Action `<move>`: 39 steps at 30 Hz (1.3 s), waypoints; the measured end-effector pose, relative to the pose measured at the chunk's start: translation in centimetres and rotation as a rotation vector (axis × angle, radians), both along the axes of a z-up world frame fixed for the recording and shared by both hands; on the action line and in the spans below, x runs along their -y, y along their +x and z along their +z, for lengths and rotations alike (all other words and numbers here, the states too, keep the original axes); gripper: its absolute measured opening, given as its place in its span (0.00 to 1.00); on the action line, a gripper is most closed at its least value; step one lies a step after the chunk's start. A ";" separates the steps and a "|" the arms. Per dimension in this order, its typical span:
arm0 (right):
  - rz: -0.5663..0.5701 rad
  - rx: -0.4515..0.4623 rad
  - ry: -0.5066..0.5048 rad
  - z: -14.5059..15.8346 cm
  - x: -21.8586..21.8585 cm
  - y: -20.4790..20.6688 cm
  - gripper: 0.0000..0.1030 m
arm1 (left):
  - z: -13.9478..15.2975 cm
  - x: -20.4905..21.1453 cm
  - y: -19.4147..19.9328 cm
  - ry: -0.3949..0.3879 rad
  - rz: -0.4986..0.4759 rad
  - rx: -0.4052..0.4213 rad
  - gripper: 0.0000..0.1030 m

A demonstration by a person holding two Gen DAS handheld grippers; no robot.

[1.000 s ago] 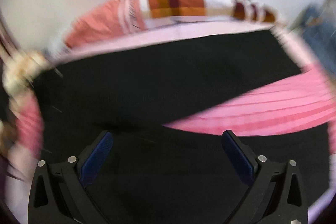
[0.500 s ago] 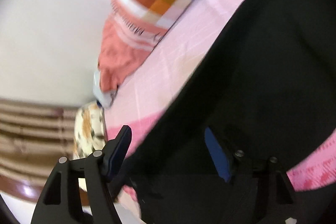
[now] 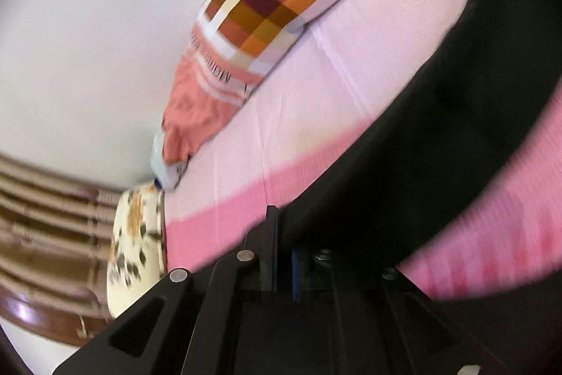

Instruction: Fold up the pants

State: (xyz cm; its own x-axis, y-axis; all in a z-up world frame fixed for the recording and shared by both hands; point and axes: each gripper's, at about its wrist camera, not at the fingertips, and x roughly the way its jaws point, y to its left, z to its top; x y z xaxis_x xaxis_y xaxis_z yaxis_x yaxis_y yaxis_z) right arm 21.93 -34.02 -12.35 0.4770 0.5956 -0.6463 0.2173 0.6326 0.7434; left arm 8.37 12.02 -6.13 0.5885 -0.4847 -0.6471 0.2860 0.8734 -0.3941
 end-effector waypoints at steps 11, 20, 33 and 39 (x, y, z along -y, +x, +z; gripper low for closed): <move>0.057 -0.178 0.062 -4.8 -2.3 -15.9 0.07 | -3.2 -2.1 -6.1 0.030 0.063 -0.132 0.16; 0.081 -0.262 0.099 -7.9 -4.1 -18.9 0.07 | -6.6 -2.7 -9.5 0.099 0.100 -0.214 0.16; -0.093 -0.095 0.266 -7.5 1.2 -18.6 0.43 | -2.7 -4.5 -12.5 0.262 0.318 -0.155 0.52; -0.317 0.002 0.303 -8.1 9.8 -18.3 0.46 | 0.2 0.3 -10.4 0.214 0.197 -0.052 0.84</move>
State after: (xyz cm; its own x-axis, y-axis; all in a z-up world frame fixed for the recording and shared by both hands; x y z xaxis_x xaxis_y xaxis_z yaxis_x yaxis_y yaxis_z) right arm 3.59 -43.81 -20.47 0.6678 0.5823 -0.4637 0.3642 0.2876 0.8858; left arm -2.00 11.67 -5.91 0.6214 -0.2137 -0.7538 0.0869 0.9749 -0.2048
